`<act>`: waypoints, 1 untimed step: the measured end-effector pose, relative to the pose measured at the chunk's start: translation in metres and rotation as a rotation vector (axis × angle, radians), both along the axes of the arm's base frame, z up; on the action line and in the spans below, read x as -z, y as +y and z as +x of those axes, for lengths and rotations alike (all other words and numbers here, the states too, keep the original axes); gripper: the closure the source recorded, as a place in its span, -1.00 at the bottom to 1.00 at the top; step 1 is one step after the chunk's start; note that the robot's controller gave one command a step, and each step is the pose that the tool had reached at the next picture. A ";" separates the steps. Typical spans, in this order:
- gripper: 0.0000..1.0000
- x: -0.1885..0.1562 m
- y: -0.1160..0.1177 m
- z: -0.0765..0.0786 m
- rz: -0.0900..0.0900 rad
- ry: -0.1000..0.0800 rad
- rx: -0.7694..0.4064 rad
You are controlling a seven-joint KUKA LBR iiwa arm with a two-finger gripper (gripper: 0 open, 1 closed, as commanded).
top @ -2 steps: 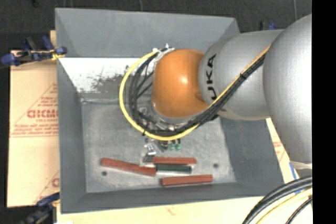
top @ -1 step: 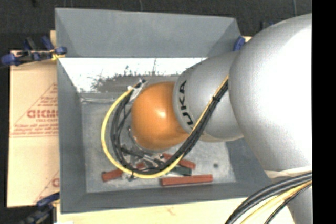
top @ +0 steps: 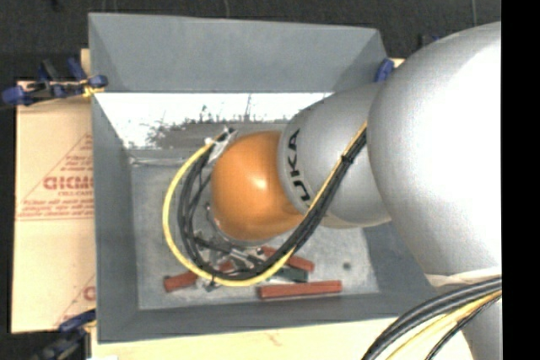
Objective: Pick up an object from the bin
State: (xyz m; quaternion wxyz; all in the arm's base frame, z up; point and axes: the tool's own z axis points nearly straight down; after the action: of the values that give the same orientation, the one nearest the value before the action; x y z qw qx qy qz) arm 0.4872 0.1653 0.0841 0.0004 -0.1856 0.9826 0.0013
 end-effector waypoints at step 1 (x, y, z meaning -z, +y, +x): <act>1.00 -0.036 -0.003 0.007 -0.004 0.002 0.001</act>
Offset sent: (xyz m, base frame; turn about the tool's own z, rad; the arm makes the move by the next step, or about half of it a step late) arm 0.0262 0.0038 0.1558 -0.0168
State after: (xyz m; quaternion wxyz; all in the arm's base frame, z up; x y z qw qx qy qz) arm 0.4943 0.1622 0.1202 -0.0011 -0.1850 0.9827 -0.0006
